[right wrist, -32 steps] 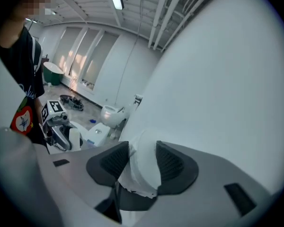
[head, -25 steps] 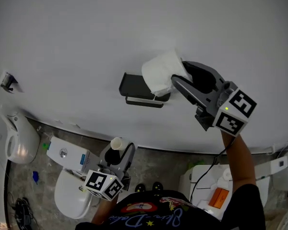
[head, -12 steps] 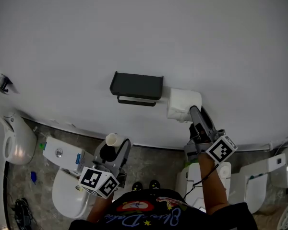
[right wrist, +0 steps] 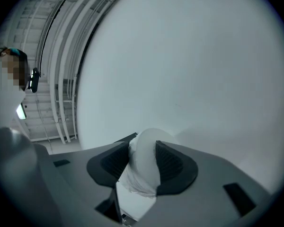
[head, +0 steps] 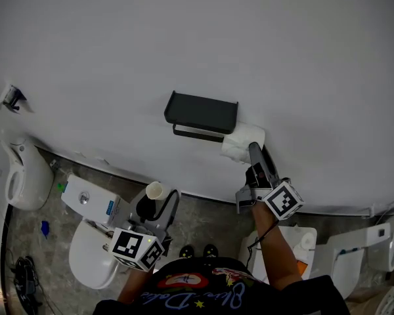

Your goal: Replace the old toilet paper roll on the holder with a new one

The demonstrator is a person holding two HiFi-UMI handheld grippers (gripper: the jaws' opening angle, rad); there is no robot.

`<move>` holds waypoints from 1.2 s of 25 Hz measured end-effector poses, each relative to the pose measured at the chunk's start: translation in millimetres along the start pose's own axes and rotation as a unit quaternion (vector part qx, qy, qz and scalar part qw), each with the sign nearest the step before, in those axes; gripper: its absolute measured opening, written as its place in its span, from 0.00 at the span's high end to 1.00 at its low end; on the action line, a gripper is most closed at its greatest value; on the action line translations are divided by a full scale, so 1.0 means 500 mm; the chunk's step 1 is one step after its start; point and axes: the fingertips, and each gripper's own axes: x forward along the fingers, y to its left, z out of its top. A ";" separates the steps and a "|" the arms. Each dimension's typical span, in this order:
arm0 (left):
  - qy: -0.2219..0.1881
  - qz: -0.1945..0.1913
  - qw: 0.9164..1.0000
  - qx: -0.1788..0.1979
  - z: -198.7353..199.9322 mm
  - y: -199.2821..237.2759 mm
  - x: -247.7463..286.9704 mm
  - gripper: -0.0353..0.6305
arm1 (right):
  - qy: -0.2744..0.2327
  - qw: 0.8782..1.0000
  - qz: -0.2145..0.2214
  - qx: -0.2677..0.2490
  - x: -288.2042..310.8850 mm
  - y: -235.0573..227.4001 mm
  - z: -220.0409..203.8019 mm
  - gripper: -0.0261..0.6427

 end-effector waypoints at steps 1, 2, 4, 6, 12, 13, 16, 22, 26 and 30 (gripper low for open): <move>-0.002 0.001 1.000 0.002 0.001 0.000 -0.003 0.66 | -0.001 1.000 0.004 0.003 0.001 0.002 -0.001 0.69; -0.004 0.002 1.000 -0.002 0.003 0.002 -0.005 0.66 | 0.001 1.000 0.009 0.007 0.001 0.005 -0.005 0.69; -0.009 0.005 1.000 -0.018 0.004 0.009 -0.012 0.66 | 0.006 1.000 0.019 0.010 0.008 0.022 -0.011 0.69; -0.012 0.009 0.999 -0.031 0.002 0.018 -0.018 0.66 | 0.012 1.000 0.017 0.015 0.011 0.023 -0.025 0.69; -0.016 0.017 0.999 -0.043 0.000 0.025 -0.032 0.66 | 0.028 0.999 0.025 0.028 0.025 0.038 -0.063 0.69; -0.016 0.019 0.999 -0.046 0.001 0.026 -0.033 0.66 | 0.031 0.999 0.028 0.028 0.030 0.045 -0.069 0.69; -0.018 0.025 0.998 -0.051 -0.001 0.040 -0.044 0.66 | 0.041 0.998 0.034 0.025 0.046 0.066 -0.091 0.69; -0.021 0.036 0.997 -0.057 0.003 0.084 -0.065 0.66 | 0.060 0.997 0.048 0.012 0.081 0.110 -0.143 0.69; -0.018 0.036 0.998 -0.057 0.001 0.060 -0.050 0.66 | 0.067 0.996 0.051 0.015 0.080 0.115 -0.139 0.69; -0.017 0.035 0.997 -0.063 -0.003 0.057 -0.044 0.66 | 0.072 0.996 0.052 0.011 0.086 0.117 -0.148 0.69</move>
